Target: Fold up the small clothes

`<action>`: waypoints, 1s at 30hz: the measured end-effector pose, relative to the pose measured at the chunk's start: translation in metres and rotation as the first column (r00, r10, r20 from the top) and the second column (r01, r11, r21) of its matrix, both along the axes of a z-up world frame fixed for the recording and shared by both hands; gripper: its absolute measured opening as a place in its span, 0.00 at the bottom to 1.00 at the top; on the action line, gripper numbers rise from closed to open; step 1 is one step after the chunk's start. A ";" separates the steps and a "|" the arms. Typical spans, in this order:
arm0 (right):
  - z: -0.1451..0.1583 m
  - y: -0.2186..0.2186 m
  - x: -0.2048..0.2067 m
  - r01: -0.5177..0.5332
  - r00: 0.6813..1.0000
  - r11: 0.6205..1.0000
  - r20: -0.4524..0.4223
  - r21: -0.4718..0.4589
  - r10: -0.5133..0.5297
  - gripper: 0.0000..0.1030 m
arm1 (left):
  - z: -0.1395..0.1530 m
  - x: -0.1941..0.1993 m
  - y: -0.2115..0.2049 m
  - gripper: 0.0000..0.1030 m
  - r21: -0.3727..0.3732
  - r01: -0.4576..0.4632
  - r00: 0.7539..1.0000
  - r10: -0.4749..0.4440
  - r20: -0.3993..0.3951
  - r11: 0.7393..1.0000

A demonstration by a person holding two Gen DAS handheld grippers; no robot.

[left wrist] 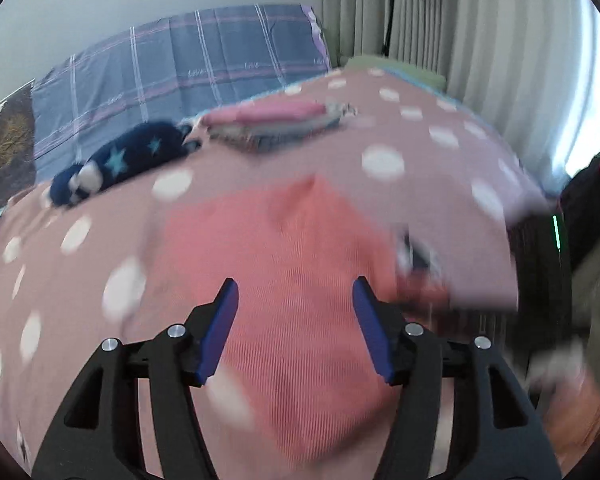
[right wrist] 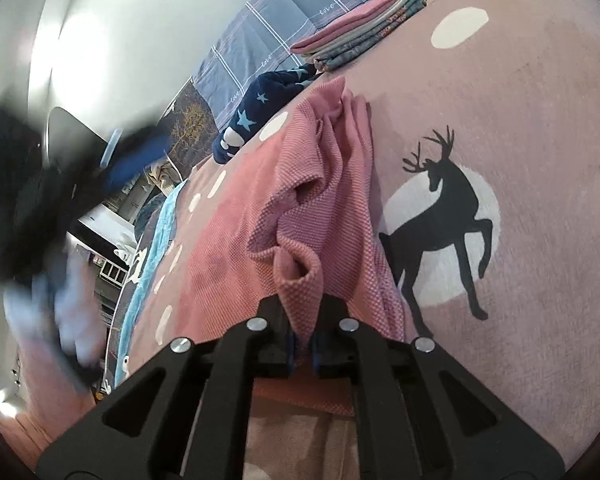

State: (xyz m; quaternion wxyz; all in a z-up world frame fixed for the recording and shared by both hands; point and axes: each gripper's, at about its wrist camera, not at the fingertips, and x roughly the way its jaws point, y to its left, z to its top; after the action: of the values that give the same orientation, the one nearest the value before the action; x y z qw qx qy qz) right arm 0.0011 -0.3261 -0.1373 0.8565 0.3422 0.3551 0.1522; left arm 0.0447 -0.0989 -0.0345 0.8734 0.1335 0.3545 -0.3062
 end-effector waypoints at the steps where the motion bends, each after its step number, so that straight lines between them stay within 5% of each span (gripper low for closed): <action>1: 0.000 0.000 0.000 0.000 1.000 1.000 -0.003 0.001 0.000 0.09 | -0.011 -0.014 0.012 0.58 0.021 -0.006 1.000 0.006 -0.016 1.000; 6: 0.007 -0.004 -0.002 -0.004 1.000 1.000 -0.001 0.000 0.004 0.11 | -0.047 -0.047 0.040 0.58 0.054 -0.029 0.994 0.034 -0.099 0.998; 9: 0.015 -0.009 -0.007 0.031 1.000 0.999 0.003 -0.039 -0.031 0.16 | -0.057 -0.048 0.040 0.58 0.090 -0.061 0.996 0.066 -0.055 0.994; 12: 0.021 -0.010 -0.008 0.045 0.999 0.997 0.011 -0.064 -0.045 0.16 | -0.057 -0.043 0.038 0.58 0.047 -0.066 0.997 0.069 -0.044 0.997; 14: 0.024 -0.008 -0.009 0.048 0.999 0.995 0.005 -0.082 -0.048 0.09 | -0.058 -0.039 0.031 0.58 0.047 -0.075 0.997 0.076 -0.022 0.996; 22: 0.042 -0.011 -0.011 0.059 0.997 0.998 0.048 -0.018 -0.058 0.07 | -0.067 -0.036 0.024 0.60 0.133 -0.207 0.977 0.199 0.073 0.969; 30: -0.002 -0.029 -0.022 0.103 0.990 0.994 -0.097 -0.039 -0.106 0.06 | -0.074 -0.036 0.041 0.60 0.139 -0.230 0.973 0.226 0.045 0.963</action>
State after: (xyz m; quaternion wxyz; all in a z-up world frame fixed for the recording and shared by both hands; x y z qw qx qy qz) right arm -0.0205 -0.3548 -0.1392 0.8503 0.3531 0.3812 0.0839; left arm 0.0087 -0.0580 -0.1084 0.8960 0.1587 0.3758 -0.1755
